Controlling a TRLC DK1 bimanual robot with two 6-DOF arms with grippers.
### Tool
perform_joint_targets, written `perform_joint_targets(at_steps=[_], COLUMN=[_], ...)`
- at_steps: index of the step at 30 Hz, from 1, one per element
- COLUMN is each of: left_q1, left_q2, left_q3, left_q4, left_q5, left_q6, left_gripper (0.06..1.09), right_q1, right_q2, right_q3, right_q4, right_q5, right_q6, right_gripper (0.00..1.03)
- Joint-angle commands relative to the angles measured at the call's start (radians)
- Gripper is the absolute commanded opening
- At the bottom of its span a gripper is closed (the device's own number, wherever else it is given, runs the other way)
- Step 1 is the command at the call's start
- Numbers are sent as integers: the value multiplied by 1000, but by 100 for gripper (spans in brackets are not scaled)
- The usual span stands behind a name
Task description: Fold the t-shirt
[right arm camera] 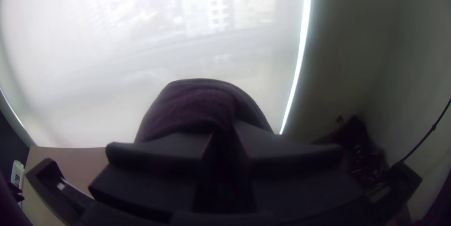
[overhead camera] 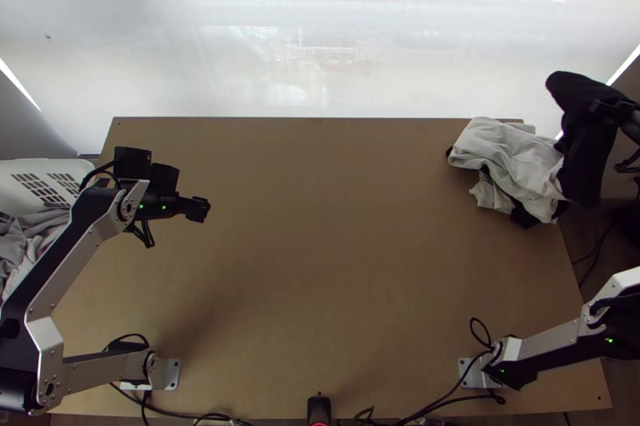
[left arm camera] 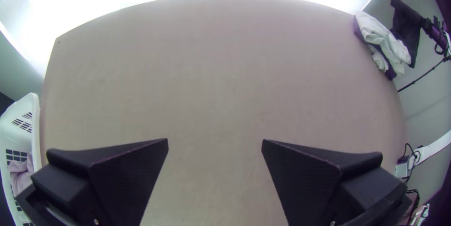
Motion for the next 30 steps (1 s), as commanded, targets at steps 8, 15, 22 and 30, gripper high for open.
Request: perform_joint_targets(at_steps=[8, 15, 22, 30], left_q1=[75, 75, 76, 69], left_q2=[-48, -50, -56, -58], left_q3=[-70, -75, -75, -75], left_q4=[8, 11, 11, 11], left_q5=[1, 2, 2, 2], left_q6=[27, 22, 24, 21], left_gripper=[103, 103, 103, 103], right_q1=[221, 260, 277, 247], right_q2=[73, 43, -3, -107], right_q3=[-172, -278, -461, -612], right_q4=[56, 56, 56, 56], right_q5=[58, 57, 58, 57], right_q6=[92, 95, 88, 52], right_gripper=[3, 3, 24, 99])
